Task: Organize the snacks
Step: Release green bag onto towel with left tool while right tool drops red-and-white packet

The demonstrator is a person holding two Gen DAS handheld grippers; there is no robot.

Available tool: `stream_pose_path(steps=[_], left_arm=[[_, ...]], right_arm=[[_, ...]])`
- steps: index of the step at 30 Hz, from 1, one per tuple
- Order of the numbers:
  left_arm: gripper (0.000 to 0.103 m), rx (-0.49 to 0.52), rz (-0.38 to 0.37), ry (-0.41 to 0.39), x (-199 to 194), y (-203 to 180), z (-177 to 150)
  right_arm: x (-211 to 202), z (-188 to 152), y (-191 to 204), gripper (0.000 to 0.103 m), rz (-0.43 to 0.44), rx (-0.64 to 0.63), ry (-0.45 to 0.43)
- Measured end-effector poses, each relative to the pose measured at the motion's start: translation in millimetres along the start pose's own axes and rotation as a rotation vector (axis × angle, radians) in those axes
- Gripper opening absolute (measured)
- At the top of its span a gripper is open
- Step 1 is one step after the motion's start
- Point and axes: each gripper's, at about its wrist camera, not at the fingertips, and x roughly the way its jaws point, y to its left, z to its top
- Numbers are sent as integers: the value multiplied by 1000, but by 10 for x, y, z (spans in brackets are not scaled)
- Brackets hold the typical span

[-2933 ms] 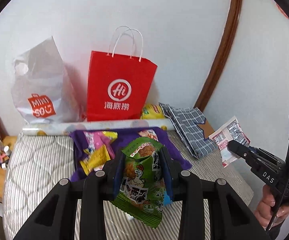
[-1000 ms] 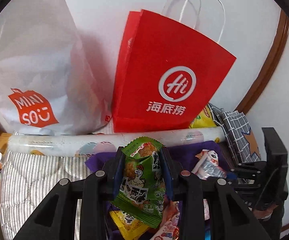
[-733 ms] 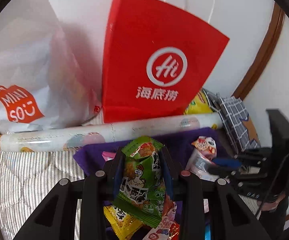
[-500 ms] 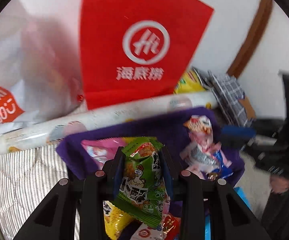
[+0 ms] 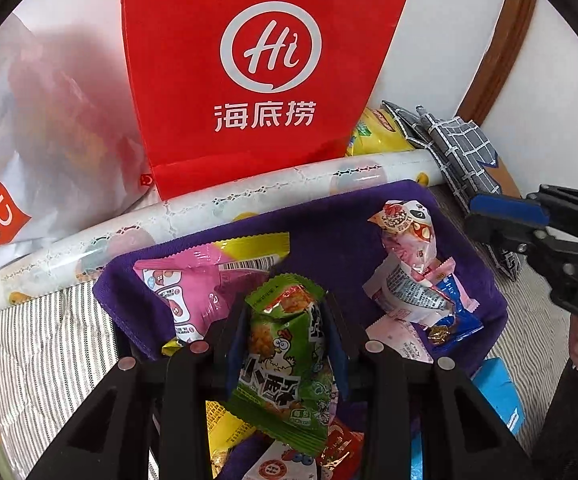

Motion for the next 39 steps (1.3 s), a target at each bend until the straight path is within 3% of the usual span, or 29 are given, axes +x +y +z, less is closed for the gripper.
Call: stream_pose_path(steps=[17,27,39], left_arm=[[39,-6,2,27,92,-27,2],[55,-26,-47,31,102,-45,11],[59,-44,-85,27,47,-77,43]], right_arm=[[465,-124,49,20,17,-8,155],[518,-126,0,20,2,12,171],[452,-120,-44,20,-14,25,159]])
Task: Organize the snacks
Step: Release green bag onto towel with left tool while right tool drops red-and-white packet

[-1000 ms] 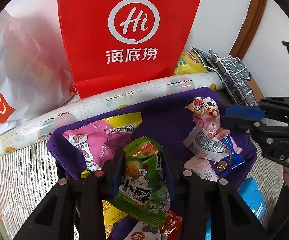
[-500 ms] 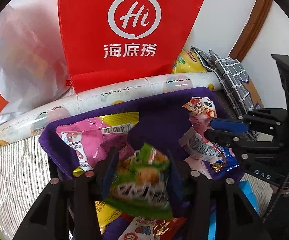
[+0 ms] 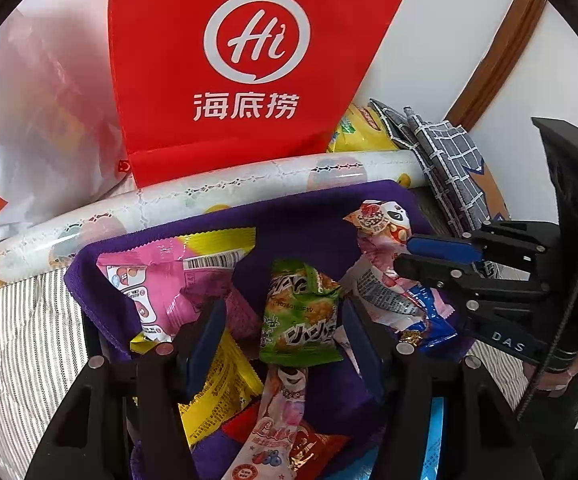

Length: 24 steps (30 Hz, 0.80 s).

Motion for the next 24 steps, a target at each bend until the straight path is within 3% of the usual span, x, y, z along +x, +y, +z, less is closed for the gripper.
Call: stream_pose_path(steps=[14,24], left_arm=[[63,-6,6,-77,-224,-50,21],[64,-4,50,-118,-451,-91,57]], right_arm=[[-347,42,-77,21,-34,24,-93],[-646,11,-44,38,-35,99,-154]])
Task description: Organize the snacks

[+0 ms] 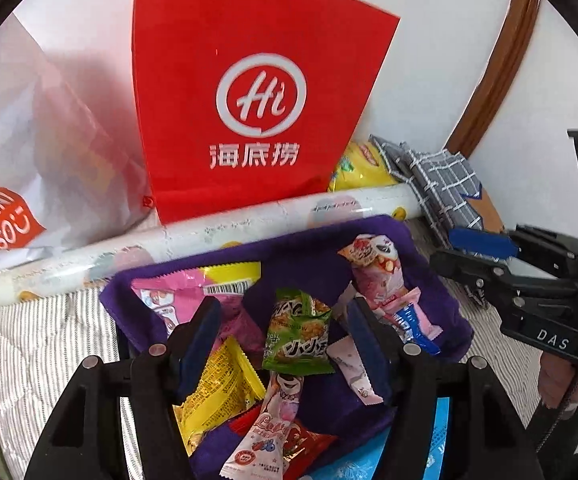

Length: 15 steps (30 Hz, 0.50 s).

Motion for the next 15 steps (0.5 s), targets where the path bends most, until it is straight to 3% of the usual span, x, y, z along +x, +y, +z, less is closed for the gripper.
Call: stream_pose_path(steps=[4,8,15], left_arm=[[69,-22,-13,-25,-153,-32,23],[77,7,26,-83,-361,-183,22],[81,4,36,-139,-847,-378,-111]], right_arm=[[-154,-65,17,44,-3,53,5],[-436,-177,42,48,-53,96,-35],[-1014,-395,141,55,-80,177,-94]])
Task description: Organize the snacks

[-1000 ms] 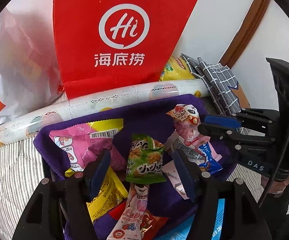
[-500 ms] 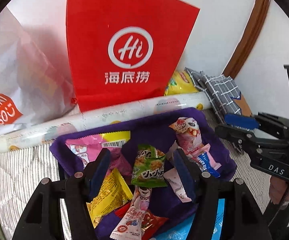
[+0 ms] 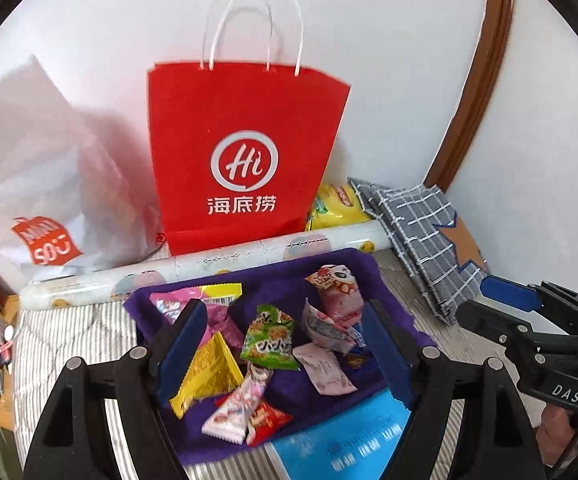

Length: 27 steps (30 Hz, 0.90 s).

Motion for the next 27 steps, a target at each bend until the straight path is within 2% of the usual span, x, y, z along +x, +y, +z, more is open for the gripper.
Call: stream_pose_path(steps=[3,9,14,17,22,27], left_arm=[[81,-5,-9,-12,-258,-26,-138],[87,-28,40,-59,-784,-113,-458],[89,-45,81,-110,-1174,-240,-708],[91,-52,98,-148,-1426,-354,-882],[92,-34,141,-189,-1691,-548,-1132],[92,-38,141,-212,-1892,-726,-1361]], right_arm=[[-267,-98,31,56,-32,6,-38],[-756,-384,91,60,-39,56,-95],[-1128,-678,197,80,-81,43,-148],[-1330,-865,263,89,-117,17,-182],[-1602,-1152,298,95,-133,7,-213],[-1804,-1401,303,98,-131,15,-218]])
